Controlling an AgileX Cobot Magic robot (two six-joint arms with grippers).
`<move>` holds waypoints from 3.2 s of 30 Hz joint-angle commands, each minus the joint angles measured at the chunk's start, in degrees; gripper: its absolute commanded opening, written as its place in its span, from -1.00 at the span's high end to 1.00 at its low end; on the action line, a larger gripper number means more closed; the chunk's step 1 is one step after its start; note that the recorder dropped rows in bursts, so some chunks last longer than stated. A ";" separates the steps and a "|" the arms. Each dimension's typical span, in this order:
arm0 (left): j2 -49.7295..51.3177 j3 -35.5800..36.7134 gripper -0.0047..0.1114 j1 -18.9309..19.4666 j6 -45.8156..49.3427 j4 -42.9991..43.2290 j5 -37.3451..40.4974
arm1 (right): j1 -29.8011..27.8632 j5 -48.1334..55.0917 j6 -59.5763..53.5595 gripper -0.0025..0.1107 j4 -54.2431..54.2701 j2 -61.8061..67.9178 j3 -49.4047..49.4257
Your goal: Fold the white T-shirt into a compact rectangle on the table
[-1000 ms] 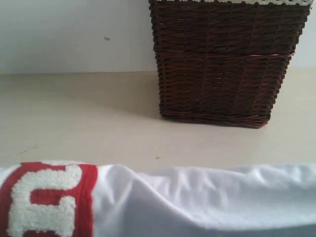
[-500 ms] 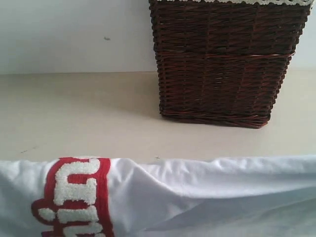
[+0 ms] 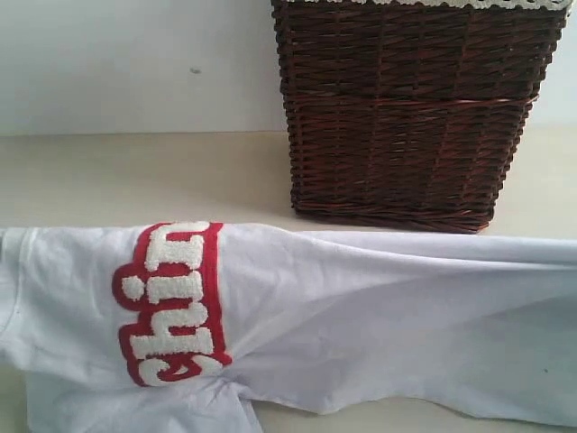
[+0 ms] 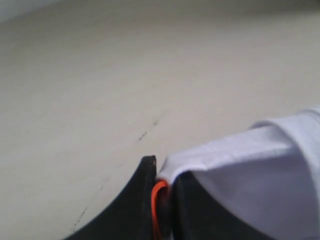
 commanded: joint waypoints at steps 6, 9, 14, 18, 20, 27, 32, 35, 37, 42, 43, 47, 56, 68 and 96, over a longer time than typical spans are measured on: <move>15.01 0.21 0.92 0.10 0.38 0.53 -20.38 | -0.45 -24.80 -0.90 0.96 0.63 22.42 -0.19; 18.66 -0.77 0.92 0.10 0.23 0.54 -22.28 | -0.45 -31.71 -0.69 0.96 0.07 26.25 -0.19; 24.49 -4.09 0.92 0.10 0.06 0.65 -25.24 | -0.45 -42.60 6.71 0.96 -3.38 31.77 -0.19; 28.97 -8.51 0.92 0.10 0.06 1.20 -26.05 | -0.45 -51.41 21.90 0.96 -19.38 34.64 -0.19; 30.34 -10.56 0.92 -0.26 0.06 1.24 -26.05 | -0.45 -57.37 30.78 0.96 -28.12 34.93 -0.19; 31.32 -14.19 0.92 -4.63 0.19 1.24 -26.27 | -0.45 -65.09 43.01 0.96 -32.48 34.80 -0.19; 29.28 -14.60 0.92 -9.42 -0.01 1.34 -26.27 | -0.45 -60.01 43.01 0.96 -32.13 33.23 -0.19; 21.85 -14.60 0.92 -10.06 -4.03 1.34 -26.97 | -0.45 -59.80 43.15 0.96 -32.55 28.05 -0.19; 18.54 -14.60 0.92 -9.92 -4.06 1.34 -26.85 | -0.45 -58.44 43.31 0.96 -32.55 26.09 -0.19; 3.41 -14.60 0.92 -9.92 -4.16 1.34 -18.98 | -0.45 -52.71 47.46 0.96 -33.47 14.93 -0.19; -0.42 -14.60 0.92 -9.92 -4.16 1.34 -16.67 | -0.45 -51.51 50.18 0.96 -33.47 11.36 -0.19; -9.81 -14.60 0.92 -9.92 -4.29 1.34 -9.55 | -0.45 -45.10 59.06 0.96 -40.97 2.00 -0.19; -26.23 -14.60 0.92 -9.92 -4.29 1.08 2.00 | -0.45 -37.58 82.06 0.96 -65.47 -16.48 -0.19; -42.52 -12.78 0.92 -9.82 -23.05 13.48 29.29 | -0.45 -8.86 77.58 0.96 -49.39 -32.72 -0.19; -48.92 -20.25 0.92 -4.43 -31.28 17.30 41.23 | -0.45 38.41 24.39 0.96 -4.97 -35.68 -17.34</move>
